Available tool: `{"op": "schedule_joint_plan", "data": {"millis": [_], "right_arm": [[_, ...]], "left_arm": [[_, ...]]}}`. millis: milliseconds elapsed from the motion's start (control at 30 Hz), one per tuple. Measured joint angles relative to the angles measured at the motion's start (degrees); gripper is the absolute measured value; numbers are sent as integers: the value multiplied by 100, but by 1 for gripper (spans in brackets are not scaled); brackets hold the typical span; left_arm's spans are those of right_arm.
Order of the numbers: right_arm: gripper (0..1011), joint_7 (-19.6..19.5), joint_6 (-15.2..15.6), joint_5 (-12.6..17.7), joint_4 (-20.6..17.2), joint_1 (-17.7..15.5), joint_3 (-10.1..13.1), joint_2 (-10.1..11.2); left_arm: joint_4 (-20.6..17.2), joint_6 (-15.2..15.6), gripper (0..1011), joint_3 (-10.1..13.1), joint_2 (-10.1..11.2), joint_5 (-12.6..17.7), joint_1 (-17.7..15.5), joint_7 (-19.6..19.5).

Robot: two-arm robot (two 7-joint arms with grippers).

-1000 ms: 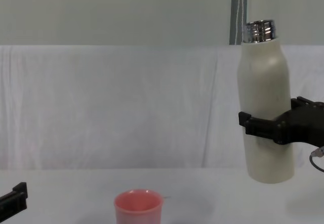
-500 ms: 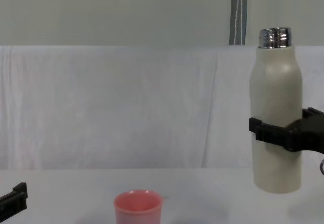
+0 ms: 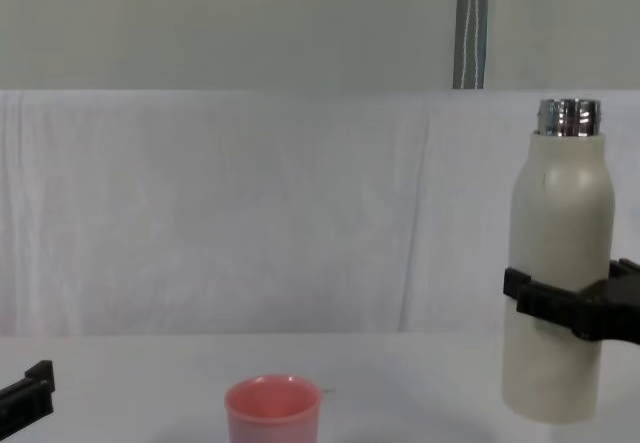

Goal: Grasp the thermos with one hand and pour water into the cup lid.

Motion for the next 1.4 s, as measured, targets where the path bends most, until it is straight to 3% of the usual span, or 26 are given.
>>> {"op": "schedule_joint_plan", "data": {"millis": [667,1400], "right_arm": [[950,152,-277,244,592,57,-108,-46],[950,103,-668,-9,994,177,-193,-75]], "left_arm": [[0,0,1001,0,0,0,0,0],[0,0,1001,0,0,0,0,0]]}}
